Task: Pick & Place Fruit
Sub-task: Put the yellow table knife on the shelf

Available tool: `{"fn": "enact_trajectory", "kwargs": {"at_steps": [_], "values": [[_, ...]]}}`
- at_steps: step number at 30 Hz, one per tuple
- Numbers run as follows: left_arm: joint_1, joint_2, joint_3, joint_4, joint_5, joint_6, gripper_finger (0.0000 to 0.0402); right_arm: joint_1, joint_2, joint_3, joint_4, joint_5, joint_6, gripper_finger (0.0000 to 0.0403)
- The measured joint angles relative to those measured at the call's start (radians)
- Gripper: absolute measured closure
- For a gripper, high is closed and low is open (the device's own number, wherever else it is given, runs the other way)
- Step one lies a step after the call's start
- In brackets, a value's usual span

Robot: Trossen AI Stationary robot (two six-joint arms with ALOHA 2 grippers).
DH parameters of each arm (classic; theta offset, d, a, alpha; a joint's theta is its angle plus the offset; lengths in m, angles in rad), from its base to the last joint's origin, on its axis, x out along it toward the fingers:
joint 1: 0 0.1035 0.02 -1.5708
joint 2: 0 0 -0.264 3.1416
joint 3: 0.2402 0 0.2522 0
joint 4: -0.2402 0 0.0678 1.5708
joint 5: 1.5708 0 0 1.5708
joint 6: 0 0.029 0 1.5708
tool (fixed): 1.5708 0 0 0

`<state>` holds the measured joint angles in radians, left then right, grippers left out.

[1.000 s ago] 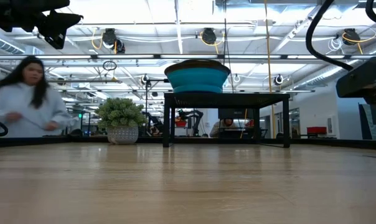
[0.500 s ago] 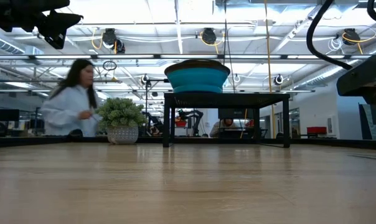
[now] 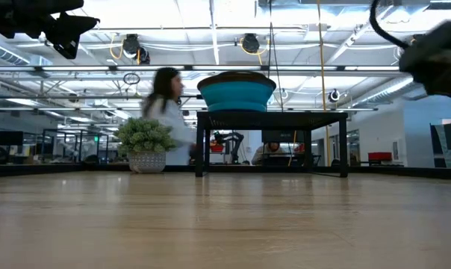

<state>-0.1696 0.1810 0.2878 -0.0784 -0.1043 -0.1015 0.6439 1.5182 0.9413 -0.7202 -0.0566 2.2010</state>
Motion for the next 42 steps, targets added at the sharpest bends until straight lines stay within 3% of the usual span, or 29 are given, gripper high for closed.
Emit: {"fn": "enact_trajectory", "kwargs": {"at_steps": [13, 19, 30, 38, 42], "values": [[0.000, 0.000, 0.000, 0.000, -0.002, 0.001, 0.0218, -0.003, -0.150, 0.002, 0.191, 0.403, -0.339, 0.0331], [0.000, 0.000, 0.000, 0.000, -0.012, 0.001, 0.0218, -0.033, -0.223, 0.002, 0.223, 0.499, -0.446, 0.0328], [0.000, 0.000, 0.000, 0.000, -0.038, -0.014, 0.0218, -0.178, -0.383, 0.002, 0.199, 0.503, -0.696, 0.0329], [0.000, 0.000, 0.000, 0.000, -0.041, -0.063, 0.0218, -0.326, -0.562, 0.003, 0.078, 0.495, -0.837, 0.0330], [0.000, 0.000, 0.000, 0.001, -0.056, -0.069, 0.0218, -0.427, -0.642, 0.003, 0.014, 0.433, -0.909, 0.0332]]}}
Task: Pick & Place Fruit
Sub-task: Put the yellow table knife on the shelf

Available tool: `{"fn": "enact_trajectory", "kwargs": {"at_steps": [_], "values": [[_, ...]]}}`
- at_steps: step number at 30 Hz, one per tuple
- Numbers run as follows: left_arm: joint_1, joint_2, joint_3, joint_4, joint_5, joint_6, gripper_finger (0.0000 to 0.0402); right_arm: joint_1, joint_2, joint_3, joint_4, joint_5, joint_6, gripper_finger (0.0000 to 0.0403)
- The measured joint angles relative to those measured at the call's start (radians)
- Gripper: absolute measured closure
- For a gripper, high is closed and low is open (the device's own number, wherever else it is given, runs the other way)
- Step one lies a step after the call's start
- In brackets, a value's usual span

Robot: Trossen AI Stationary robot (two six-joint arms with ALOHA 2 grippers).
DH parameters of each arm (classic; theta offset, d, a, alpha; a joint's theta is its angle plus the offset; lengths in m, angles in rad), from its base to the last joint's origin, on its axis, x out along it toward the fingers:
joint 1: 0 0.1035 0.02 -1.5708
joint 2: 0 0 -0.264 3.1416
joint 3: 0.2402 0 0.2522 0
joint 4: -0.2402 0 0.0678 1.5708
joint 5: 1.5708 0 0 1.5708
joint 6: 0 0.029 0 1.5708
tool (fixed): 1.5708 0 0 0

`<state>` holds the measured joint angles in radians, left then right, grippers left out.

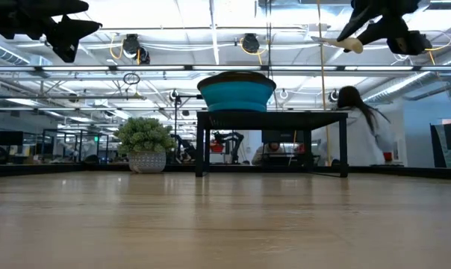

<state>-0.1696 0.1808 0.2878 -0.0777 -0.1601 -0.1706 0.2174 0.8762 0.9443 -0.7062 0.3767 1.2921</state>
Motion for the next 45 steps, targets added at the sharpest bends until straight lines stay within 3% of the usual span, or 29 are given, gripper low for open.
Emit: {"fn": "enact_trajectory", "kwargs": {"at_steps": [14, 20, 29, 35, 45], "values": [[0.000, 0.000, 0.000, 0.000, -0.008, -0.074, 0.0218, -0.385, -0.068, 0.001, -0.026, -0.294, -0.313, 0.0333], [0.000, 0.000, 0.000, 0.000, -0.008, -0.079, 0.0218, -0.503, -0.037, 0.088, -0.084, -0.333, -0.425, 0.0330], [0.000, 0.001, 0.000, 0.000, -0.008, -0.079, 0.0218, -0.637, 0.149, 0.371, -0.342, -0.354, -0.592, 0.0328], [0.000, 0.002, 0.000, -0.001, -0.008, -0.080, 0.0218, -0.739, 0.317, 0.525, -0.479, -0.385, -0.620, 0.0325], [0.000, 0.002, 0.000, -0.001, -0.007, -0.080, 0.0218, -0.868, 0.521, 0.618, -0.570, -0.481, -0.599, 0.0325]]}}
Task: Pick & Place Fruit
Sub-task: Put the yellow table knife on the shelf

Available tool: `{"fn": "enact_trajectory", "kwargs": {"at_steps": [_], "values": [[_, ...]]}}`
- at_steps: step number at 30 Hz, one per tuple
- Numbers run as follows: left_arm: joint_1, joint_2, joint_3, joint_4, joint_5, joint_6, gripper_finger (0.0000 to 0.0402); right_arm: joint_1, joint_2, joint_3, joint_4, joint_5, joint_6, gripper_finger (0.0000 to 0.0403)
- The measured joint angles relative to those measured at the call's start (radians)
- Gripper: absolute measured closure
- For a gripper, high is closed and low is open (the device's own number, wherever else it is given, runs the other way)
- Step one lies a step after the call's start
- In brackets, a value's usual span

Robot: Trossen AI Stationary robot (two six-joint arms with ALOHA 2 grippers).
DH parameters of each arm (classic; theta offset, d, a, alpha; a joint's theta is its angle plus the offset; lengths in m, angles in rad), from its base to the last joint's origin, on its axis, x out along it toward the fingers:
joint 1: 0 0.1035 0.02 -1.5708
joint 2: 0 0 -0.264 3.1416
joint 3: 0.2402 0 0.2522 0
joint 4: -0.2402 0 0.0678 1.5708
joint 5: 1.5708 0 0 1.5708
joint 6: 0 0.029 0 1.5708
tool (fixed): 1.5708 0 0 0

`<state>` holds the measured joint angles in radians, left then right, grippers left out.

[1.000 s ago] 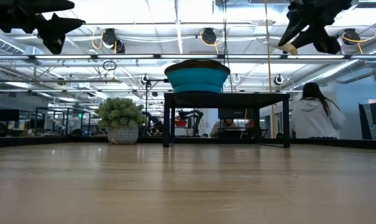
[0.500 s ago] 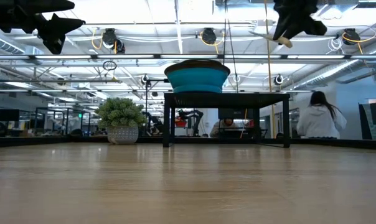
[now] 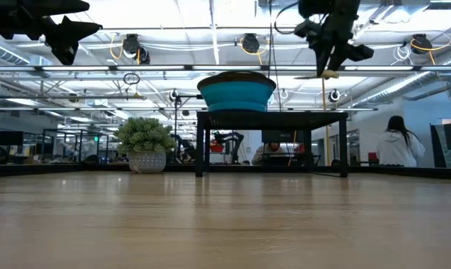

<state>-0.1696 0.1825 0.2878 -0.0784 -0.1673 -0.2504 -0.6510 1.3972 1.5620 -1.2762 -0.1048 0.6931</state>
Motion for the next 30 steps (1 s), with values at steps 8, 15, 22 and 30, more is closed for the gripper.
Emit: {"fn": "enact_trajectory", "kwargs": {"at_steps": [8, 15, 22, 30], "values": [[0.000, 0.000, 0.000, 0.000, 0.000, 0.008, 0.0218, -0.033, 0.091, 0.000, 0.024, -0.084, 0.034, 0.0325], [0.000, 0.000, 0.000, 0.000, 0.000, 0.010, 0.0218, -0.033, 0.141, 0.000, 0.101, -0.085, 0.050, 0.0324], [0.000, 0.000, 0.000, 0.000, 0.000, 0.010, 0.0218, -0.037, 0.159, -0.006, 0.114, -0.082, 0.047, 0.0325], [0.000, 0.000, 0.000, 0.000, 0.000, 0.038, 0.0218, -0.037, 0.193, -0.016, 0.108, -0.079, 0.030, 0.0324]]}}
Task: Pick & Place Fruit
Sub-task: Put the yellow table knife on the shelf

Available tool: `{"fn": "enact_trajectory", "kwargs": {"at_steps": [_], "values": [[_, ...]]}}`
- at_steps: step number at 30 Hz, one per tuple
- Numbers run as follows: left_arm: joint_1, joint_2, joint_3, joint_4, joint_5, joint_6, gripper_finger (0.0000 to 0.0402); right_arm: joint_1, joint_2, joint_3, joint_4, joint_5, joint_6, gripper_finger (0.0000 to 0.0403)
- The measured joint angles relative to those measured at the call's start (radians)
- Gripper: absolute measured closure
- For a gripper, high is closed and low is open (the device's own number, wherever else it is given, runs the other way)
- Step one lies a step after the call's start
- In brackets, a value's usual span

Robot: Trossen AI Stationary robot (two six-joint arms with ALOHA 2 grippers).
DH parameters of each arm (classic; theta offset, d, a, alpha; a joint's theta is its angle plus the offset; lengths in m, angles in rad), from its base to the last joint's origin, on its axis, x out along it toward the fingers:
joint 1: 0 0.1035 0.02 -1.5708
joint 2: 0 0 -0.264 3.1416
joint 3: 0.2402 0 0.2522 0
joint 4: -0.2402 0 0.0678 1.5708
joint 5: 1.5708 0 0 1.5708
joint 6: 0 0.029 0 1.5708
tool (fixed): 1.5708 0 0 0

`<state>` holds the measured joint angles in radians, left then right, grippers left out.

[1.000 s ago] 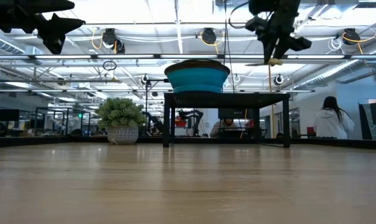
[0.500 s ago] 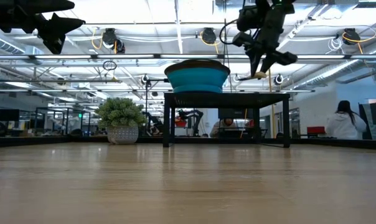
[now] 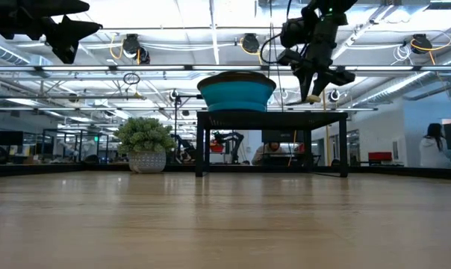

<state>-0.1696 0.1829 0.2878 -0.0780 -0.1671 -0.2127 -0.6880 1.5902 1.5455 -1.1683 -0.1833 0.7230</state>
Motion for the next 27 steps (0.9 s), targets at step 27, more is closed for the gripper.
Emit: {"fn": "enact_trajectory", "kwargs": {"at_steps": [27], "values": [[0.000, 0.000, 0.000, -0.008, 0.000, 0.051, 0.0218, 0.000, 0.034, 0.000, 0.009, 0.051, -0.002, 0.0319]]}}
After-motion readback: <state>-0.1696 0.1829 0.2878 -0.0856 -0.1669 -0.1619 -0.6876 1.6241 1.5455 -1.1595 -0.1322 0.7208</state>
